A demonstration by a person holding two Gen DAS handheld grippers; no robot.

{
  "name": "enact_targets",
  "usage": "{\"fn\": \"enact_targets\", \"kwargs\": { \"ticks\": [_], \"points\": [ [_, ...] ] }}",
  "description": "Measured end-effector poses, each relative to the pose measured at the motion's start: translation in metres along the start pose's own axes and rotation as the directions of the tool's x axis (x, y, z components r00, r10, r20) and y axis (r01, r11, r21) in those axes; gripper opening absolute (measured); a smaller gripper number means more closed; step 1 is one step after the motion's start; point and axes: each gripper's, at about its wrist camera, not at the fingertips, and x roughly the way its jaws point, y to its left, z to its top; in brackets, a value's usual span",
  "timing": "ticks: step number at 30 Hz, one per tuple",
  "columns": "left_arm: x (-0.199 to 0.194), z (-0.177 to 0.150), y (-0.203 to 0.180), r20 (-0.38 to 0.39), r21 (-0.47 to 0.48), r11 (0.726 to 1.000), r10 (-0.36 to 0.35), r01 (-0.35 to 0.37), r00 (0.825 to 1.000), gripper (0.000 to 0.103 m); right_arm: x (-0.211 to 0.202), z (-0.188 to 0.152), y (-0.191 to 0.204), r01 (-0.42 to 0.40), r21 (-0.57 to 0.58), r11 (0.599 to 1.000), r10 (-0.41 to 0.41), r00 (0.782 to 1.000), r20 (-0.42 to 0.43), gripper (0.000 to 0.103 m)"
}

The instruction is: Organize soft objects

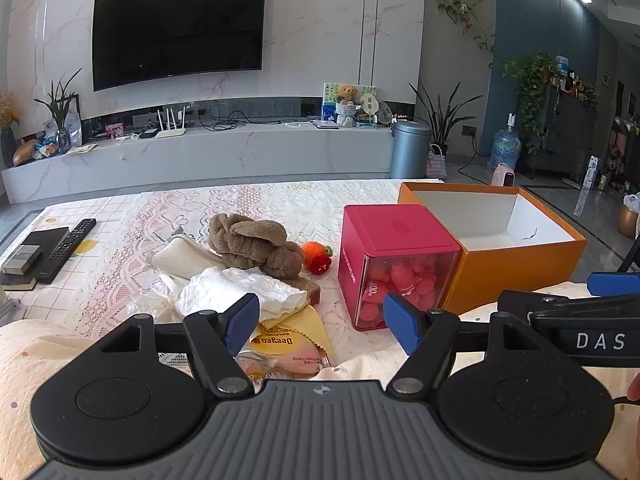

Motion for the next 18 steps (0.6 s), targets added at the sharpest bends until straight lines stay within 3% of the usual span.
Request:
{"fn": "enact_targets", "kwargs": {
  "ticks": [18],
  "points": [
    [0.0003,0.0,-0.002,-0.007,0.0,1.0,-0.005,0.005,1.0,0.083,0.0009,-0.0008,-0.0021,0.001,0.006,1.0,-0.001,1.0,-0.006,0.1]
  ]
}}
